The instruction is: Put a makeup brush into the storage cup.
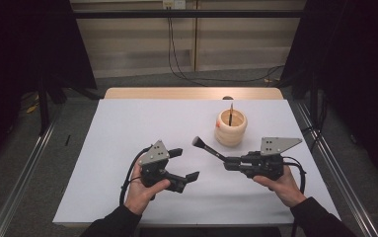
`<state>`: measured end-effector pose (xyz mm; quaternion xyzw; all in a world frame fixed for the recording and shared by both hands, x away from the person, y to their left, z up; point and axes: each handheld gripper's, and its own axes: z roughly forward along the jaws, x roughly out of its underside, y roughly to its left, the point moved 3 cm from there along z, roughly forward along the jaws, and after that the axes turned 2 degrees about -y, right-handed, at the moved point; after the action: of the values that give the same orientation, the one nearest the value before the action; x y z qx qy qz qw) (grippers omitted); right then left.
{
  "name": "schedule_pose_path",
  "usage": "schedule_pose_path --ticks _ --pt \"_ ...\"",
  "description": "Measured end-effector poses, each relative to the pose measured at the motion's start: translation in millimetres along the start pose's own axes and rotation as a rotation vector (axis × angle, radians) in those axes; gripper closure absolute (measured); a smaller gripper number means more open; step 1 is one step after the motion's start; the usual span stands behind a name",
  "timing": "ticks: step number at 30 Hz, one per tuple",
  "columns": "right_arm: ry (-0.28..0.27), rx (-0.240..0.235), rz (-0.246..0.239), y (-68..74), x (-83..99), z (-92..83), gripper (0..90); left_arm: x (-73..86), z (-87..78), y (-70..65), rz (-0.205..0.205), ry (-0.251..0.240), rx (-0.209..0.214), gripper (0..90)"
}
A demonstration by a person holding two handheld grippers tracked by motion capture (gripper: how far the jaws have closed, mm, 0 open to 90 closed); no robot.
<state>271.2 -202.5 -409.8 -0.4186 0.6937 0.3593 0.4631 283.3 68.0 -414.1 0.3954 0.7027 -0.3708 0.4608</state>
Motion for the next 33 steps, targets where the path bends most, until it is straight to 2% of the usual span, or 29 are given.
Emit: schedule_pose_path --ticks 6,7,8,10,14,18,22,24,30,33 --pt "-0.001 -0.003 -0.008 1.5 -0.1 3.0 79.9 -10.4 5.7 -5.8 0.015 -0.040 0.040 9.3" --pt "-0.001 -0.013 -0.008 2.1 0.0 3.9 79.9 -12.3 6.6 -7.8 0.037 -0.062 0.023 14.0" --pt "0.002 -0.007 -0.013 2.5 0.0 4.4 79.9 -13.6 7.2 -8.7 0.053 -0.057 0.003 16.5" --pt "0.002 -0.010 -0.013 2.8 -0.2 4.9 80.0 -16.7 10.5 -10.8 0.045 -0.055 0.033 15.1" --pt "0.004 -0.008 -0.018 3.9 -0.1 5.7 80.0 -21.9 15.8 -14.0 0.044 -0.065 0.067 24.9" --pt "-0.001 -0.011 -0.020 3.8 -1.0 5.3 79.9 -25.1 22.3 -15.7 0.032 -0.065 0.085 33.4" --pt "-0.006 -0.004 -0.020 3.1 -1.0 5.0 79.9 -27.6 27.3 -14.1 0.000 -0.082 0.101 42.5" --pt "-0.007 0.003 -0.023 3.0 -0.8 5.4 79.9 -28.8 27.0 -13.3 -0.010 -0.091 0.112 47.0" --pt "-0.003 -0.015 -0.020 3.2 0.5 6.6 79.9 -29.5 23.8 -10.2 -0.045 -0.114 0.116 60.4" --pt "0.003 -0.023 -0.022 3.8 1.5 8.3 80.0 -30.4 23.1 -9.2 -0.065 -0.115 0.131 62.7"
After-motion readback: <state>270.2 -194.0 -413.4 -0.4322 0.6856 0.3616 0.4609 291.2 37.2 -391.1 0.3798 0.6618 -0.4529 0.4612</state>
